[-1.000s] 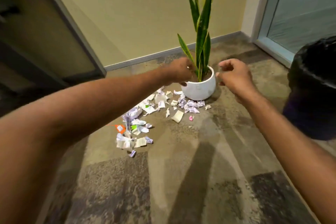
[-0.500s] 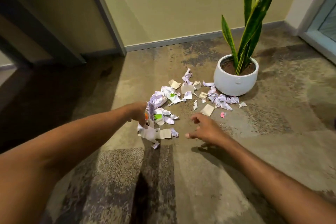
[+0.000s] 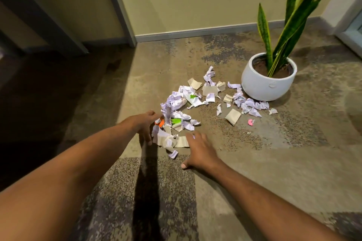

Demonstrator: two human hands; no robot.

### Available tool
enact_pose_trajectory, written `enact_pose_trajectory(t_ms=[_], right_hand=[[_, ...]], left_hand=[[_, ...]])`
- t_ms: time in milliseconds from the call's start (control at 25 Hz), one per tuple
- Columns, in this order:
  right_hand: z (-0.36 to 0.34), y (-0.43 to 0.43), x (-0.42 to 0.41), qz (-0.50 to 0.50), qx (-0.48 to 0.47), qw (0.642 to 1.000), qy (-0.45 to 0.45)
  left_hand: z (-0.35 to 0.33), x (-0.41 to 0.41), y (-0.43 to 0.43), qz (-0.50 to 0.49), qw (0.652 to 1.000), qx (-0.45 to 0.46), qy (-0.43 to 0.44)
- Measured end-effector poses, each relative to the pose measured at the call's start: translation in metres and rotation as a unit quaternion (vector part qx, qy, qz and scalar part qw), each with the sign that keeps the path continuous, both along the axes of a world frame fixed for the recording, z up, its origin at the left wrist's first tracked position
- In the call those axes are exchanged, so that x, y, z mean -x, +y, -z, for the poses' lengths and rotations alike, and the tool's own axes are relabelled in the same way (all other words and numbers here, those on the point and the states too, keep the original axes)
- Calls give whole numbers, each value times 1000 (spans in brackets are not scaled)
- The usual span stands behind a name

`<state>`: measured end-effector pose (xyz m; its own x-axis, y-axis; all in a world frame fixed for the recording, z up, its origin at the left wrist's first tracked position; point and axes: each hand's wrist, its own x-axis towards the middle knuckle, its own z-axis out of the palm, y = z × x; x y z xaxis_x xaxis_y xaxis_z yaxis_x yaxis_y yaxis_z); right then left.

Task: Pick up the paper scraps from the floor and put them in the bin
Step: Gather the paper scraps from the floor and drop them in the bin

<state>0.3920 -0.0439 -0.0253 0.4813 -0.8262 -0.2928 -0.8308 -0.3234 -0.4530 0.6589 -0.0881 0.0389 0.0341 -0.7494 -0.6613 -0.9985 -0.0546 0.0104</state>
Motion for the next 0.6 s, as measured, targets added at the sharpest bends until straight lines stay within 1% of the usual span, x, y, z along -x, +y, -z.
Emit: enact_pose_trajectory(t_ms=[120,240,360,520,600], right_hand=[[4,4,-14,26,-3,1000,-3],[7,9,-23,50,-11,998,-30],[8,13,-34,56,-12,997,-50],[5,14,-48,72,-23,994,-78],[3,11,-55,81,-28,991,-104]], left_hand=[[16,2,11,32,998,46,7],[29,5,24,1,995,94,30],[43,10,37,-57,985,131,101],[50,25,45,-54,958,198,200],[47,34,44,-71,950,204,224]])
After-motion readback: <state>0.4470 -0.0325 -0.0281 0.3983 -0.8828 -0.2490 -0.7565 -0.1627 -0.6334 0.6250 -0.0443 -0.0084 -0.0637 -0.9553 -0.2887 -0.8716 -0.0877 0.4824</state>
